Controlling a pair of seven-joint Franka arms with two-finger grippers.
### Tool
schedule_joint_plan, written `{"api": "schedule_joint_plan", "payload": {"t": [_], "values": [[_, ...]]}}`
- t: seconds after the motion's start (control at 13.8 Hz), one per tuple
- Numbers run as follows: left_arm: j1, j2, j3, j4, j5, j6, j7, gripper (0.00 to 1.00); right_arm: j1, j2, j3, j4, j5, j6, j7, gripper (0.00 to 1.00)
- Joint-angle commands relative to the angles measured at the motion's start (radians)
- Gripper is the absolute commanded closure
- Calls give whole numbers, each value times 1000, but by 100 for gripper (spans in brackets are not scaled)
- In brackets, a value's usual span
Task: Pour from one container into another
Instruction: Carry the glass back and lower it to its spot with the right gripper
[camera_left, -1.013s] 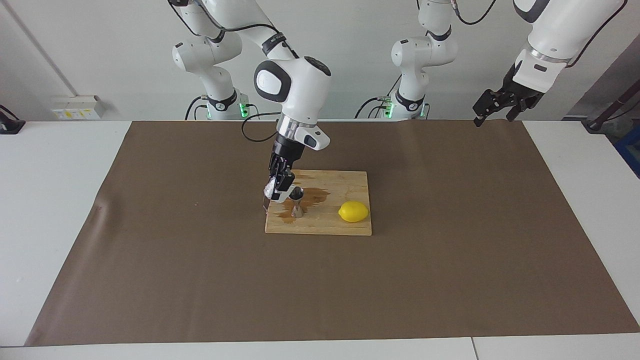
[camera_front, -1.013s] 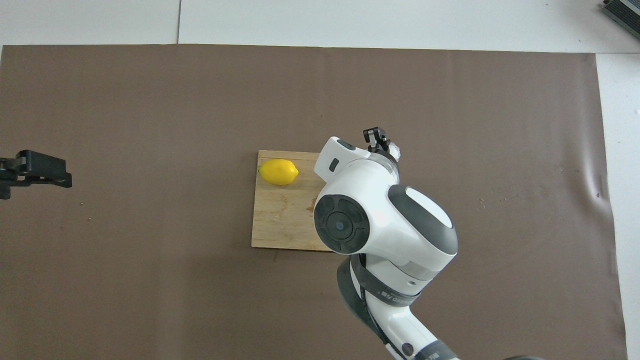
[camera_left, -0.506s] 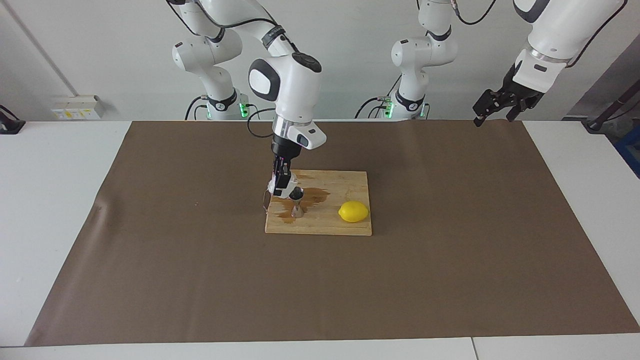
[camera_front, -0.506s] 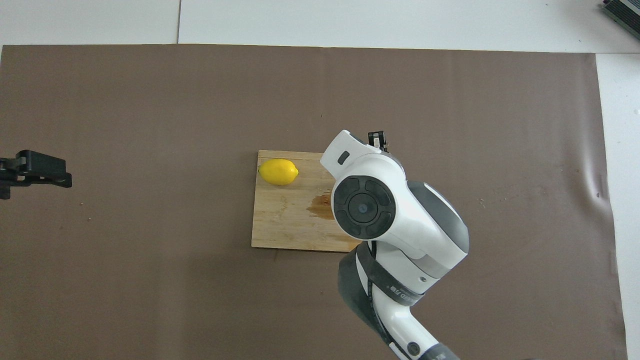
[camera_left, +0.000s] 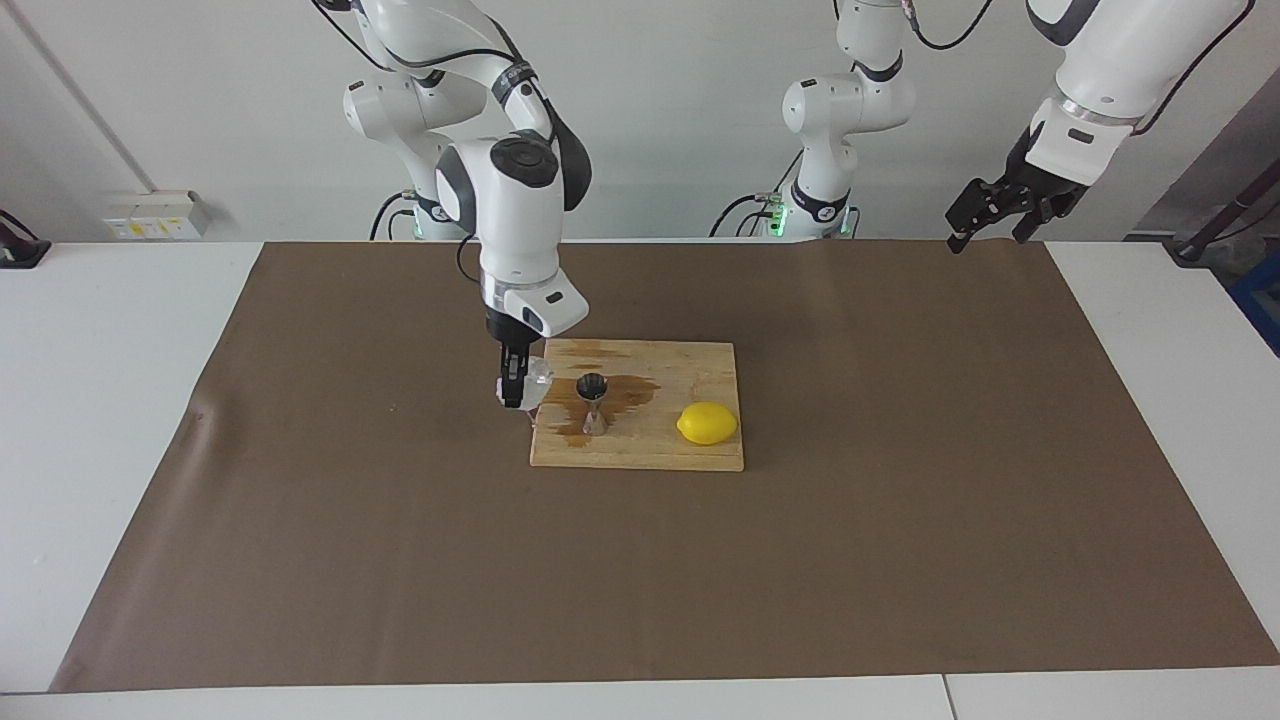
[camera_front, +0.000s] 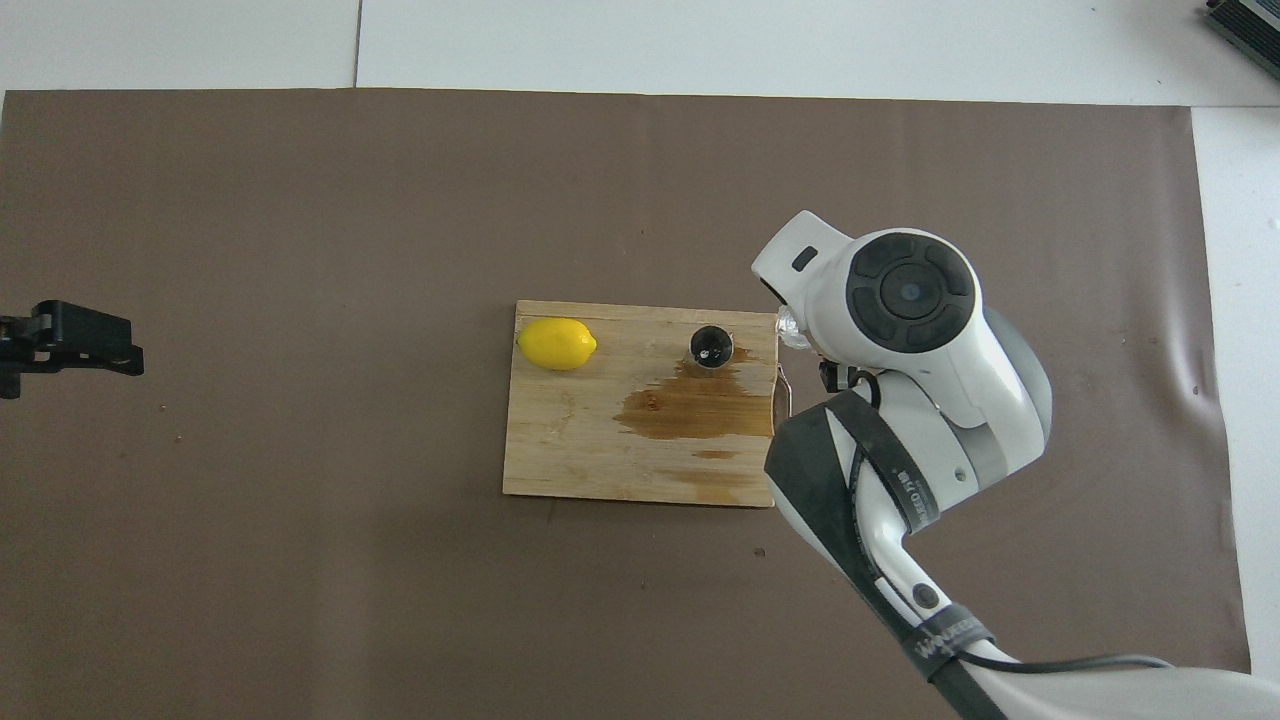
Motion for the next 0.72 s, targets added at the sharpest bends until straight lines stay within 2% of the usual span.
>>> {"api": "schedule_joint_plan", "payload": {"t": [0.0, 0.29, 0.43, 0.65], "values": [[8, -3, -4, 11, 11, -19, 3, 0, -93, -20, 10, -68, 118, 15, -113, 100], [8, -3, -4, 11, 11, -19, 3, 0, -240, -61, 10, -218, 261, 128, -315, 100], [8, -3, -4, 11, 11, -19, 3, 0, -279, -90, 8, -287, 344, 137, -395, 100], [8, -3, -4, 11, 11, -19, 3, 0, -371, -127, 10, -404, 370, 203, -524, 100]]}}
